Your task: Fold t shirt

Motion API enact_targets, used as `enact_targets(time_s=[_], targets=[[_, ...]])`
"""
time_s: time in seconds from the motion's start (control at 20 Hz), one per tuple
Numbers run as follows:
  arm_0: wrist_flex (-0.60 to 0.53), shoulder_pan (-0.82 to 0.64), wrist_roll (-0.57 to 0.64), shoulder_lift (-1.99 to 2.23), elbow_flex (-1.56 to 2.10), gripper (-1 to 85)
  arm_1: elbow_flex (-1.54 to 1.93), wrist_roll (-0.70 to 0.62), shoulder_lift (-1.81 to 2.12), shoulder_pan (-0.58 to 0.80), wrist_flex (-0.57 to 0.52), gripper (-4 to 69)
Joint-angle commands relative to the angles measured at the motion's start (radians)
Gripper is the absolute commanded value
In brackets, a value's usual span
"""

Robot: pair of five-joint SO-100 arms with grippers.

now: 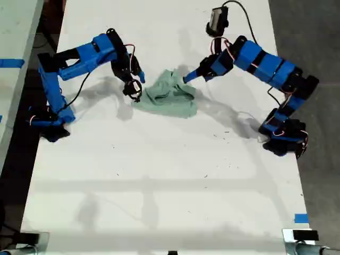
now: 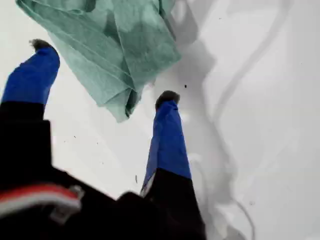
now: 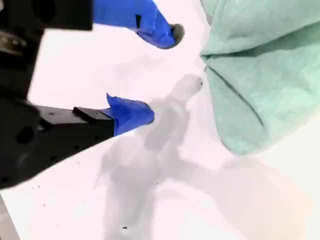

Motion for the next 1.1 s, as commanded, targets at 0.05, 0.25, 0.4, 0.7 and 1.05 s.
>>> enact_targets(time_s=[0.05,0.25,0.4,0.7,1.05], targets=[[-0.304,0.336,-0.132,0.420,0.368,12.2,0.351,0.233,0.262,-0.417,-0.192,25.1],[-0.304,0.336,-0.133,0.420,0.368,12.1,0.373,0.236,0.261,-0.413,-0.206,25.0],[-0.295,0.351,-0.143,0.423,0.370,12.0,0.373,0.242,0.275,-0.422,-0.198,25.0],[-0.133,0.425,-0.330,0.755,0.445,9.9,0.385,0.368,0.615,-0.448,0.091,24.5],[-0.048,0.525,-0.482,1.224,0.658,6.2,0.758,0.594,1.282,-0.580,0.227,22.5]])
